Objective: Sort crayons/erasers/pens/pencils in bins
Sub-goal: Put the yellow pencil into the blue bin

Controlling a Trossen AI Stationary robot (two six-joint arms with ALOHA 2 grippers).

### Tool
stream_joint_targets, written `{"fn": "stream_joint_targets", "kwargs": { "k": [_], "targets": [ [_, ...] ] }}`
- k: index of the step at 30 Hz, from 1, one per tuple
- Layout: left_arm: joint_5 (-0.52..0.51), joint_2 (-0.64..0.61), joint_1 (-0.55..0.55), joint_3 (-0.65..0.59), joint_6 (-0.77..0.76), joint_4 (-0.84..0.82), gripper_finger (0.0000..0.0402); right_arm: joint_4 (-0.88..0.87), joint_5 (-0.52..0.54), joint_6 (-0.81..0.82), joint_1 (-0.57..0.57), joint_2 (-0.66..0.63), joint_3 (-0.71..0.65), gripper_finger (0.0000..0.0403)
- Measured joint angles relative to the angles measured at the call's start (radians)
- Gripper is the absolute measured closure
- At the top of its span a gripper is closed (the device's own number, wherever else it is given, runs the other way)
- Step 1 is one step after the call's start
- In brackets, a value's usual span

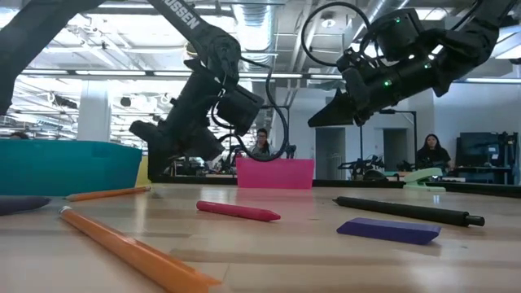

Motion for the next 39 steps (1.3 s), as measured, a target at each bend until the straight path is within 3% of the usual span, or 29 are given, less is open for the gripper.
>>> {"fn": "stream_joint_targets", "kwargs": {
  "k": [8, 35, 39],
  "targets": [
    [0.059, 0.000, 0.000, 0.000, -0.004, -0.008, 0.0401, 0.000, 0.000, 0.000, 0.000, 0.000, 0.000, 0.0402],
    [0.065, 0.001, 0.000, 0.000, 0.015, 0.008, 0.0401, 0.007, -0.001, 0.000, 0.000, 0.000, 0.000, 0.0402],
    [0.058, 0.058, 0.000, 0.005, 0.014, -0.020, 0.0401, 0.009, -0.004, 0.000, 0.000, 0.000, 0.000, 0.0402]
  ]
}}
